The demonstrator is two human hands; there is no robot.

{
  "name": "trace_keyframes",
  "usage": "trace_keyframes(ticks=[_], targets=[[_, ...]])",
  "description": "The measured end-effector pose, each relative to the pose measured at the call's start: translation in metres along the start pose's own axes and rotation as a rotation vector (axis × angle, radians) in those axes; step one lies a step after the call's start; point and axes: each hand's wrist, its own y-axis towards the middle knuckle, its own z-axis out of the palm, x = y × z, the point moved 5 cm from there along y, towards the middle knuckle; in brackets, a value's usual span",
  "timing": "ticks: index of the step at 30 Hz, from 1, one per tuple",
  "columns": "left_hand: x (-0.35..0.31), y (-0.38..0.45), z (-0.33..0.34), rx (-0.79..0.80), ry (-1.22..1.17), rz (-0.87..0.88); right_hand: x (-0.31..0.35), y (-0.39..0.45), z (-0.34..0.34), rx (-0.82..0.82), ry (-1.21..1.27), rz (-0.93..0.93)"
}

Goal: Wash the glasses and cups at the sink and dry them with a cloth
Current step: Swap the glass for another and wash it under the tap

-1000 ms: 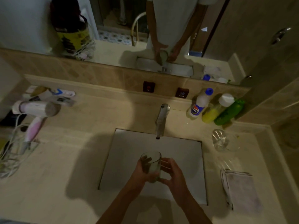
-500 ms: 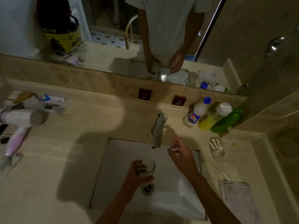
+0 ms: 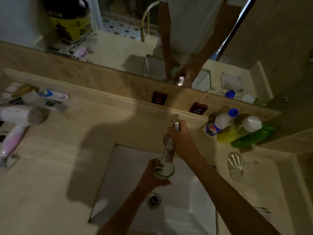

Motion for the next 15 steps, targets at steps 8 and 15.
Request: trace_keyframes(ticks=[8,15], targets=[[-0.003,0.009,0.001,0.038,0.030,0.006,-0.007,0.013,0.002,0.058,0.070,0.052],[-0.004,0.012,0.002,0.063,0.061,0.025,-0.004,0.022,-0.001,0.123,-0.017,0.015]])
